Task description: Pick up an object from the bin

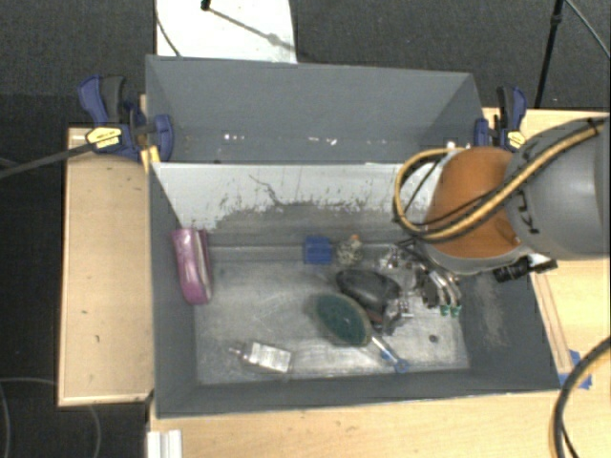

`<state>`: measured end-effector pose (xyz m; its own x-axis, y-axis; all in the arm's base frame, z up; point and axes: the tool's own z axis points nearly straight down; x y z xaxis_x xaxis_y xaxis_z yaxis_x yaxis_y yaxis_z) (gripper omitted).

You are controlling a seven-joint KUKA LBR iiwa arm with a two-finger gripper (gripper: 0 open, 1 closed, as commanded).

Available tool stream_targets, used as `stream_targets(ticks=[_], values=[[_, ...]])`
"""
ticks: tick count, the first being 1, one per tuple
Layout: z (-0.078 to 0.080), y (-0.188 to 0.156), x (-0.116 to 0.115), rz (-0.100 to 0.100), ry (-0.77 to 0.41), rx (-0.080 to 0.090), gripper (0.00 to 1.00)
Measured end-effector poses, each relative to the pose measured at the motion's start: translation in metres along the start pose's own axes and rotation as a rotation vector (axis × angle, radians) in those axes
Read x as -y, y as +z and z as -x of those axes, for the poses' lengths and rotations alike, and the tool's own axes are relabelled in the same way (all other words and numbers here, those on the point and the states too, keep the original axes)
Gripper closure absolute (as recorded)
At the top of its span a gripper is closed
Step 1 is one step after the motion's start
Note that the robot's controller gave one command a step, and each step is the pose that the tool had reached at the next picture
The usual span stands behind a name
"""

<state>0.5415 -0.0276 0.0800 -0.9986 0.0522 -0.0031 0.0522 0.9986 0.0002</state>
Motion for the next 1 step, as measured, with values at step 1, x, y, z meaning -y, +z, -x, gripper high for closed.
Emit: stream_targets(ticks=[1], values=[[0.0344, -0.1832, -0.0028, -0.001, -0.32, 0.008, 1.0]])
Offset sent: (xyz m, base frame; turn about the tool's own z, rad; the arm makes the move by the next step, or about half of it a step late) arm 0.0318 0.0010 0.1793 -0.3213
